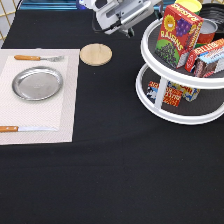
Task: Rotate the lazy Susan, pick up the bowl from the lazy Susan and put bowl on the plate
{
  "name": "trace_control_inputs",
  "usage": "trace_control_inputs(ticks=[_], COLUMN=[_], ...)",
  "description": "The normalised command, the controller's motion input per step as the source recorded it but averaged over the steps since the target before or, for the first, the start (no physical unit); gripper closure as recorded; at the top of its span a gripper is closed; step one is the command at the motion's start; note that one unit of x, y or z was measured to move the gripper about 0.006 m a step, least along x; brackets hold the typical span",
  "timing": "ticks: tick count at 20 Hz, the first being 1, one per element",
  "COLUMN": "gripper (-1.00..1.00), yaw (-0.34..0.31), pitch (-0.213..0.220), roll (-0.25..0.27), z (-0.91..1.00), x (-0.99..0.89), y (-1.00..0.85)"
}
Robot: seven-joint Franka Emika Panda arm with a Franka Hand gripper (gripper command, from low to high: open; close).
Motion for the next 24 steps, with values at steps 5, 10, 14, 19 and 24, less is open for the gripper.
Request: trace_control_inputs(ticks=[5, 10, 14, 19, 24], gripper=[-1.00, -1.00, -1.00, -1.00, -1.00], yaw=[0.000, 0.000, 0.000, 0.000, 0.000], pitch=[0.001, 0.039, 0.032, 0.000, 0.012], roll=[0.000, 0.031, 0.016, 0.002, 0.000], z=[-0.26, 0.00, -0.08, -0.21, 0.00], x=[0.20, 0.36, 0.47, 0.38, 0.63], y=[0.08, -0.05, -0.05, -0.03, -0.06])
